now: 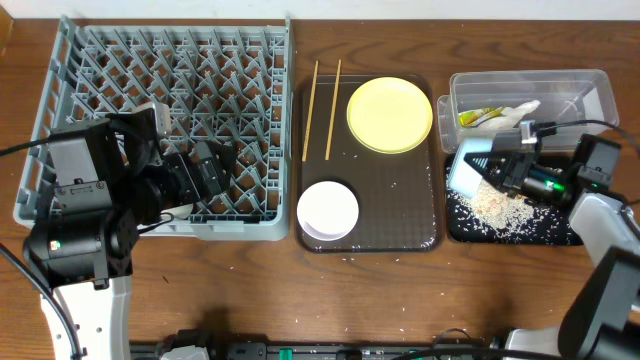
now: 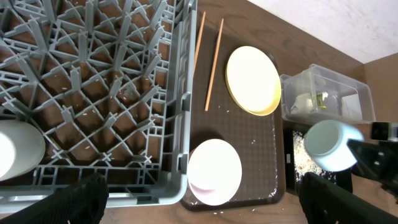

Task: Sort waste into correct bins and load items into the dishwasher
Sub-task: 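Tip the blue bowl over the black tray to pour out the rice, then set the emptied blue bowl down on the dark tray with the right gripper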

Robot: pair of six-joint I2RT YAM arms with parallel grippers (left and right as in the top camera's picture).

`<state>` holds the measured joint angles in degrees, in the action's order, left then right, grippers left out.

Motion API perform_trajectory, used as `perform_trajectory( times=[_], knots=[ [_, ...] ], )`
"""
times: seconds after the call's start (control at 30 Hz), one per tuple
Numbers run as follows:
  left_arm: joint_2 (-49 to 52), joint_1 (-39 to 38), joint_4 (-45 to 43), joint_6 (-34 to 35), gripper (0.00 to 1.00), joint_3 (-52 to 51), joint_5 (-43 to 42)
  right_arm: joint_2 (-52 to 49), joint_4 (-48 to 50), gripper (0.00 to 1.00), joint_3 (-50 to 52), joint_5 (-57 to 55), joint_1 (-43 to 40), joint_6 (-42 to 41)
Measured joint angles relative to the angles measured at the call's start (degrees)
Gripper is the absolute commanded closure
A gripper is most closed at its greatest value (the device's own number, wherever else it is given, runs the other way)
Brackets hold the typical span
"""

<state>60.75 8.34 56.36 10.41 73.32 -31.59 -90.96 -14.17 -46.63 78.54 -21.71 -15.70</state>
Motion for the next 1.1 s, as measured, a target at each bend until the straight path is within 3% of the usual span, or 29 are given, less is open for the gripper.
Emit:
perform_trajectory(
  times=[0.13, 0.23, 0.4, 0.43, 0.63, 0.8, 0.83, 0.87, 0.97, 1.0, 1.1],
  knots=[
    [0.0, 0.0, 0.0, 0.0, 0.02, 0.0, -0.02, 7.45, -4.26, 0.99, -0.02, -4.07, 2.64, -0.24],
    [0.0, 0.0, 0.0, 0.0, 0.02, 0.0, -0.02, 14.51, -8.92, 0.99, -0.02, -14.36, 8.96, -0.28],
    [0.0, 0.0, -0.02, 0.0, 0.02, 0.0, -0.02, 22.32, -13.07, 0.99, -0.04, -36.06, 25.18, 0.46],
    [0.0, 0.0, -0.02, 0.0, 0.02, 0.0, -0.02, 23.21, -13.88, 0.99, -0.07, -45.29, 32.28, 1.27],
    [0.0, 0.0, 0.0, 0.0, 0.02, 0.0, -0.02, 16.22, -13.7, 0.99, -0.07, -70.25, 52.37, 2.19],
    [0.0, 0.0, 0.0, 0.0, 0.02, 0.0, -0.02, 6.71, -13.94, 0.99, -0.07, -78.4, 56.59, 2.27],
    [0.0, 0.0, 0.0, 0.0, 0.02, 0.0, -0.02, 6.21, -14.05, 0.96, -0.07, -78.6, 56.7, 2.27],
    [0.0, 0.0, 0.0, 0.0, 0.02, 0.0, -0.02, 5.4, -14.36, 0.86, -0.07, -78.9, 56.74, 2.25],
    [0.0, 0.0, 0.0, 0.0, 0.02, 0.0, -0.02, 5.09, -14.47, 0.45, -0.02, -80.11, 56.72, 2.45],
    [0.0, 0.0, 0.0, 0.0, 0.02, 0.0, 0.0, 5.11, -14.45, 0.39, -0.02, -80.28, 56.72, 2.43],
    [0.0, 0.0, 0.0, 0.0, 0.02, 0.0, 0.0, 5.27, -15.06, 0.36, -0.02, -80.43, 56.72, 2.54]
  ],
)
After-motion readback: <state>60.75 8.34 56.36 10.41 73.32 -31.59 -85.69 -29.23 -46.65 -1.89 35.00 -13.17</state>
